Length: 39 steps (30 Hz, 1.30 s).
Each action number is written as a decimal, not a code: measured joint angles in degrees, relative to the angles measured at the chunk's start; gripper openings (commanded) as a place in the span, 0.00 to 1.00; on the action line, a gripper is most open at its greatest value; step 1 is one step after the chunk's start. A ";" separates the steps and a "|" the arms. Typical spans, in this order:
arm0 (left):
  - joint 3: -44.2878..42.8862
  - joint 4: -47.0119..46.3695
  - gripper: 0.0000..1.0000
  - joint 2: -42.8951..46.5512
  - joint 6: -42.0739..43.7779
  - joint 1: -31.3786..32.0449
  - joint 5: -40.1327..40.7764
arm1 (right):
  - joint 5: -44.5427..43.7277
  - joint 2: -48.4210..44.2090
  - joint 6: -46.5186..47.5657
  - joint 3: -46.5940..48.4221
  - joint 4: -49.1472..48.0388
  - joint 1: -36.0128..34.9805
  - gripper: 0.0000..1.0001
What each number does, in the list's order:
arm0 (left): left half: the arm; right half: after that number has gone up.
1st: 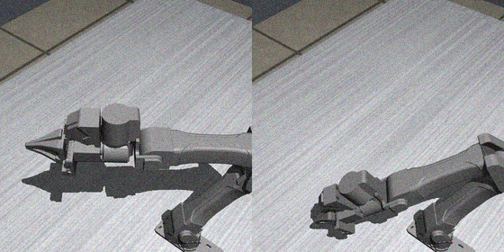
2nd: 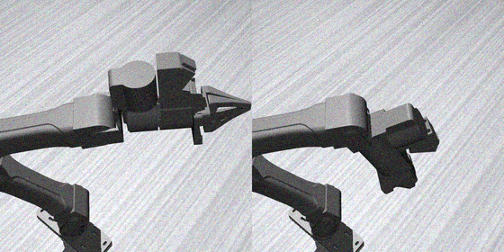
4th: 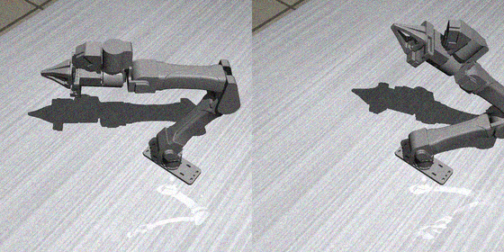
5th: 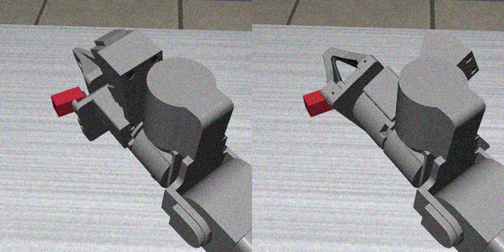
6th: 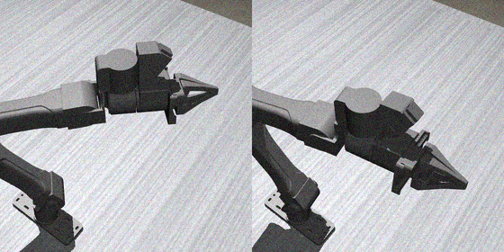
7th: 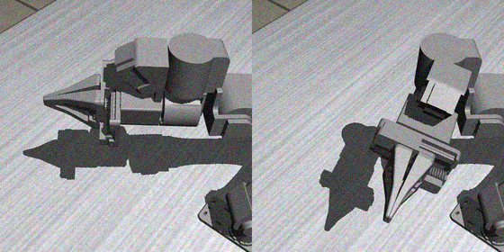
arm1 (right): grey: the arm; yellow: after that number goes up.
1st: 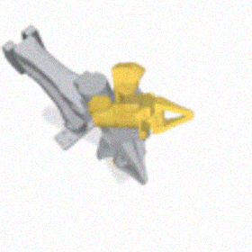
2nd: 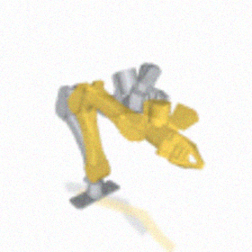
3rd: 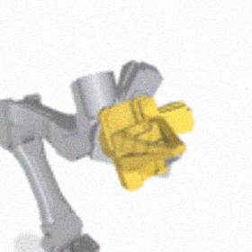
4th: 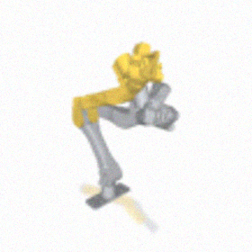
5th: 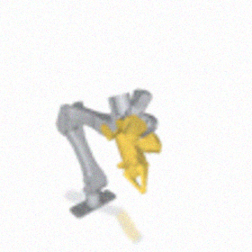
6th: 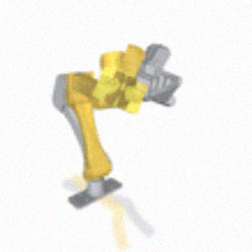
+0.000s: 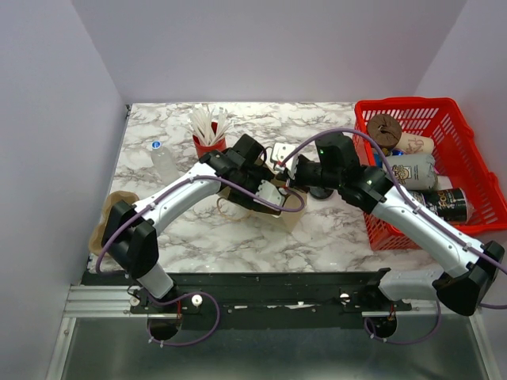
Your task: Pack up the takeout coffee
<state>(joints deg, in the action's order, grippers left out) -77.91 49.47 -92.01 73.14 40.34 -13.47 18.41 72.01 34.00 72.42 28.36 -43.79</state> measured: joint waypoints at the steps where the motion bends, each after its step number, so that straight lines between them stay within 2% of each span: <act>1: -0.26 0.33 0.52 -0.15 0.15 -0.04 -0.11 | -0.07 -0.13 -0.22 -0.13 -0.09 0.07 0.01; 5: -0.52 0.00 0.73 -0.13 -0.66 -0.28 -0.59 | -0.15 -0.33 -0.85 -0.28 -0.59 0.42 0.01; 7: -0.52 -0.09 0.78 0.20 -1.90 -0.57 -1.07 | -0.15 -0.35 -1.07 -0.28 -0.92 0.50 0.00; 8: -0.50 -0.07 0.93 0.35 -2.71 -0.66 -1.36 | -0.15 -0.35 -1.14 -0.28 -0.94 0.50 0.01; 9: -0.46 -0.04 0.98 0.52 -3.39 -0.79 -1.60 | -0.15 -0.35 -1.20 -0.28 -1.03 0.50 0.01; 26: 0.39 2.71 0.99 4.90 -12.11 -0.96 -4.76 | -0.22 -0.48 -2.47 -0.26 -2.84 0.81 0.01; 39: 2.78 -6.08 0.98 7.89 -16.65 -1.25 -5.60 | 0.96 4.39 -3.82 4.09 -2.01 3.45 0.01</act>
<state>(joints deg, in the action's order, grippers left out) -75.13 43.40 -84.12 56.49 39.09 -19.07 19.38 76.40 30.17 76.51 26.35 -40.34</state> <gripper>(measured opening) 0.984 0.020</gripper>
